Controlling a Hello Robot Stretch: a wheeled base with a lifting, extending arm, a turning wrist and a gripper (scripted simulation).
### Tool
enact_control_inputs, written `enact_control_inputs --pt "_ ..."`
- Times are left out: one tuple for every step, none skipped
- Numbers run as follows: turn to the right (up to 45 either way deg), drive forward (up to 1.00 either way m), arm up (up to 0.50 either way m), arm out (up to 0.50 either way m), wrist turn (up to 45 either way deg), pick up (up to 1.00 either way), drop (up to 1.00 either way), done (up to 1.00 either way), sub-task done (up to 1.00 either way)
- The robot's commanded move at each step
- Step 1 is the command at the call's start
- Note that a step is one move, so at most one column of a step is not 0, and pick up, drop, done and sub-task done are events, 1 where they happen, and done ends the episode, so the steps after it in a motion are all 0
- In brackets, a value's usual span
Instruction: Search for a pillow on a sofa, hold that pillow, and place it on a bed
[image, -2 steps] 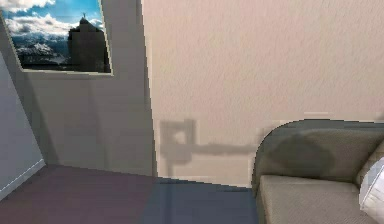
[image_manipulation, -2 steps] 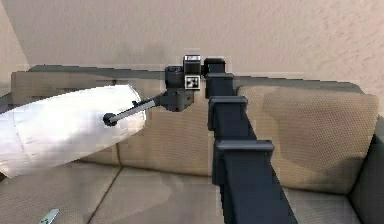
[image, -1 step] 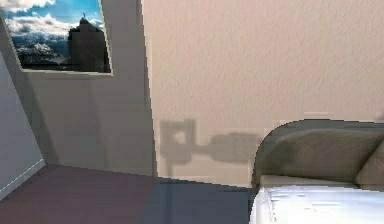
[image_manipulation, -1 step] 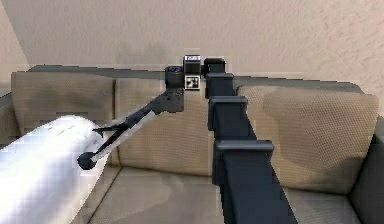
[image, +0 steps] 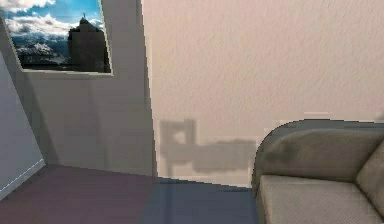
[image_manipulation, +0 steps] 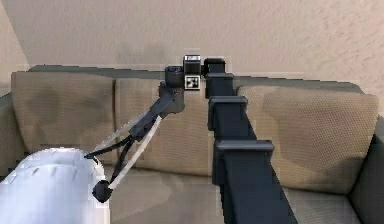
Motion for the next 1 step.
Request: enact_control_inputs --pt "0.0 0.0 0.0 -0.3 0.0 0.0 0.0 0.0 0.0"
